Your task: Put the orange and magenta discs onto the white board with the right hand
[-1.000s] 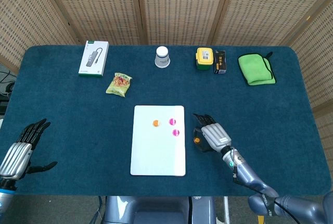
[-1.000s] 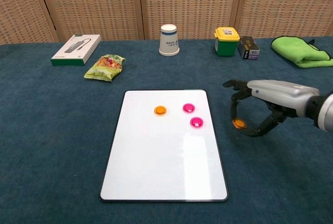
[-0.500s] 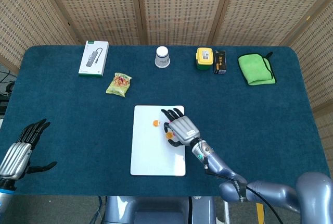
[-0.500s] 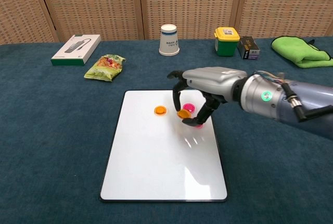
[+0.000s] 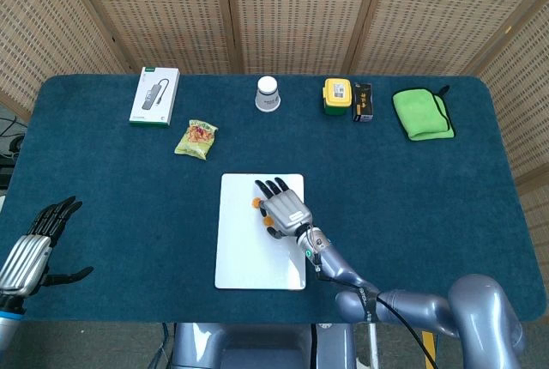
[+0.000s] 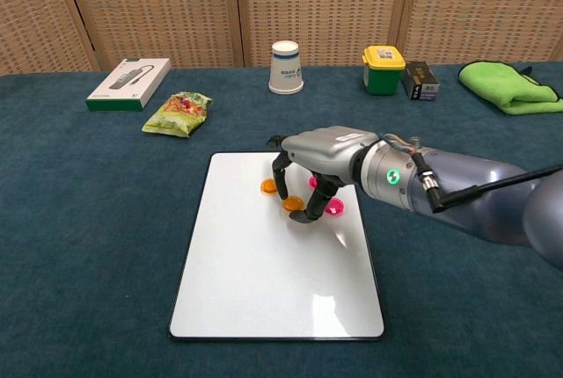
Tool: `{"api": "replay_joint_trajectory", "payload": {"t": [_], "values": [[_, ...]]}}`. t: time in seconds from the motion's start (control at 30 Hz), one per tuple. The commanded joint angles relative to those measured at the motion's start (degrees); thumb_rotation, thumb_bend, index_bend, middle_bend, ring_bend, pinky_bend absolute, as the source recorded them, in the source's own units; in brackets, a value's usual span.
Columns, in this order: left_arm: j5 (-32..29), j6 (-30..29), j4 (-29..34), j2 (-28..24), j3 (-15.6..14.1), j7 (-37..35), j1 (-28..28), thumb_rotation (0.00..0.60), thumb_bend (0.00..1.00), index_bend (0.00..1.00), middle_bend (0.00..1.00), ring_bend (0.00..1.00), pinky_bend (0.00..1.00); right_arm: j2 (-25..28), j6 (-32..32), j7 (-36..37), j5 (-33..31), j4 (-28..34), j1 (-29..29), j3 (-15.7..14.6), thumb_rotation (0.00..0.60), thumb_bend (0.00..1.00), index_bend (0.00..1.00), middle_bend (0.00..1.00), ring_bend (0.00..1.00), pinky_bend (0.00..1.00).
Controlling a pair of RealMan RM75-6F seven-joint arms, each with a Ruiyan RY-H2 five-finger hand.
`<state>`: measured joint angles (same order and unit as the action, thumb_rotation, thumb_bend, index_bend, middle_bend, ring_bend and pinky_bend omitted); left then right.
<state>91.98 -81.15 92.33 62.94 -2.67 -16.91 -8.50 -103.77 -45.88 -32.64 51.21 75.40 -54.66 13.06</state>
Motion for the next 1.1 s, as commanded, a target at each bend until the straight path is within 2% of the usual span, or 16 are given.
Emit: {"api": "replay_joint_trajectory", "payload": {"t": [0.03,0.23,0.37,0.5,0.77,0.9,1.0,1.1], "values": [[0.0,-0.1,0.0,0.0,0.0,0.0,0.0,0.600,0.00,0.00,0.00,0.00,0.00,-0.4,-0.2,-0.5,-0.8,-0.5,-0.5,-0.2,0.600,0.40,0.59,0.00,0.00,0.01],[0.0,-0.1,0.0,0.1,0.0,0.1,0.0,0.600,0.00,0.00,0.00,0.00,0.00,-0.5,-0.8,-1.1,-1.8,-0.3,-1.0,-0.6,0.600,0.38,0.59,0.00,0.00,0.01],[0.0,-0.2,0.0,0.0,0.1,0.1,0.1,0.600,0.00,0.00,0.00,0.00,0.00,-0.6,-1.2,-1.5,-2.6,-0.5,-1.4,-0.8,0.600,0.29,0.50,0.00,0.00,0.01],[0.0,-0.1,-0.1,0.0,0.1,0.0,0.1,0.600,0.00,0.00,0.00,0.00,0.00,-0.6,-1.6,-1.2,-2.5,-0.1,-1.5,-0.9,0.600,0.23,0.47,0.00,0.00,0.01],[-0.1,-0.2,-0.1,0.0,0.1,-0.2,0.1,0.600,0.00,0.00,0.00,0.00,0.00,-0.3,-3.4,0.8,-1.2,1.6,-1.5,0.1,0.600,0.23,0.45,0.00,0.00,0.01],[-0.1,0.0,-0.1,-0.1,0.1,-0.4,0.0,0.600,0.00,0.00,0.00,0.00,0.00,2.7,-5.6,2.0,0.9,5.5,-0.4,0.6,0.600,0.23,0.45,0.00,0.00,0.01],[0.0,0.0,-0.1,-0.1,0.1,-0.6,-0.1,0.600,0.00,0.00,0.00,0.00,0.00,7.3,-9.6,2.9,4.1,10.7,2.0,0.5,0.600,0.23,0.40,0.00,0.00,0.01],[0.2,-0.2,-0.2,0.0,0.1,-0.7,0.0,0.600,0.00,0.00,0.00,0.00,0.00,13.2,-13.8,5.2,9.0,16.0,5.8,-1.3,0.600,0.23,0.25,0.00,0.00,0.01]]}}
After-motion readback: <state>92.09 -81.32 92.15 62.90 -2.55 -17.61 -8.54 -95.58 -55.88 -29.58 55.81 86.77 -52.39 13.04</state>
